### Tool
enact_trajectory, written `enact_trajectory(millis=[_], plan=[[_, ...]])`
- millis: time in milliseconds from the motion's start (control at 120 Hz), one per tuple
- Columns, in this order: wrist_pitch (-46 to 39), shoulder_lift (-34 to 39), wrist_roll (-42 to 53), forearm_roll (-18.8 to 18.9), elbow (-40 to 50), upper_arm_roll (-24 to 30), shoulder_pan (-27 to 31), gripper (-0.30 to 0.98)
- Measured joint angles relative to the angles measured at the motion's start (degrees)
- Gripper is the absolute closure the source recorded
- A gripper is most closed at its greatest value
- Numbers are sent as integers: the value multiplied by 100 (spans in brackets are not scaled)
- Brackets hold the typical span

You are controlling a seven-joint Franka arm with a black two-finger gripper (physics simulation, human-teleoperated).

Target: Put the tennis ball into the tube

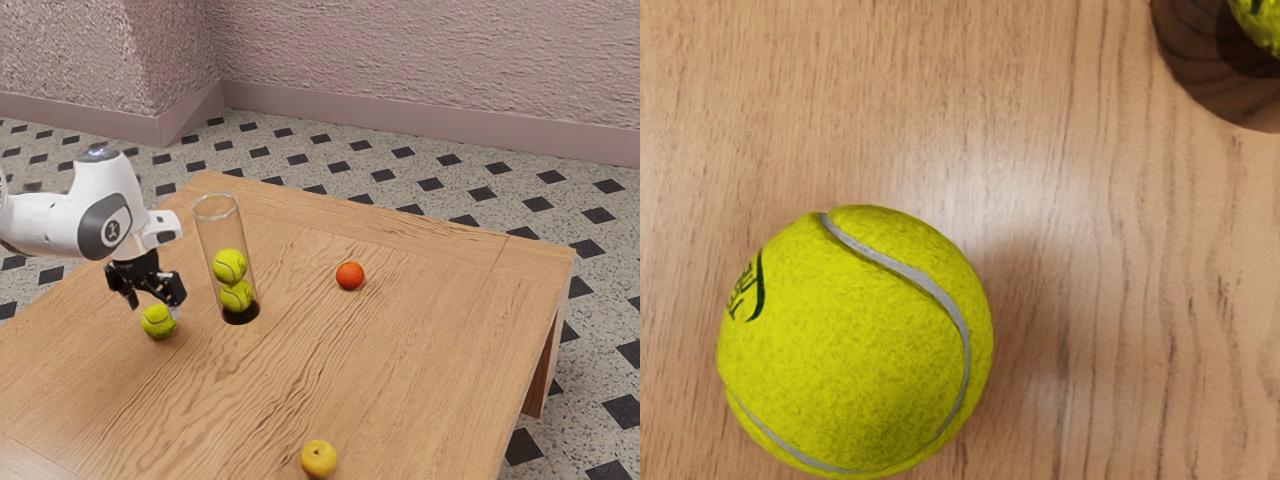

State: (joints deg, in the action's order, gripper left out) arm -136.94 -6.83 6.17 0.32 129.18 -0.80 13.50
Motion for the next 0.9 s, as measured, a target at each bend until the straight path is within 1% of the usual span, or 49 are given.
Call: enact_trajectory(millis=[183,450,692,900], plan=[[-447,-375,29,4,-40,-149,60,0],[-817,-798,59,5,-150,-159,47,1],[-989,-945,78,22,-222,-158,47,21],[-1029,-929,32,39,-222,-160,46,31]])
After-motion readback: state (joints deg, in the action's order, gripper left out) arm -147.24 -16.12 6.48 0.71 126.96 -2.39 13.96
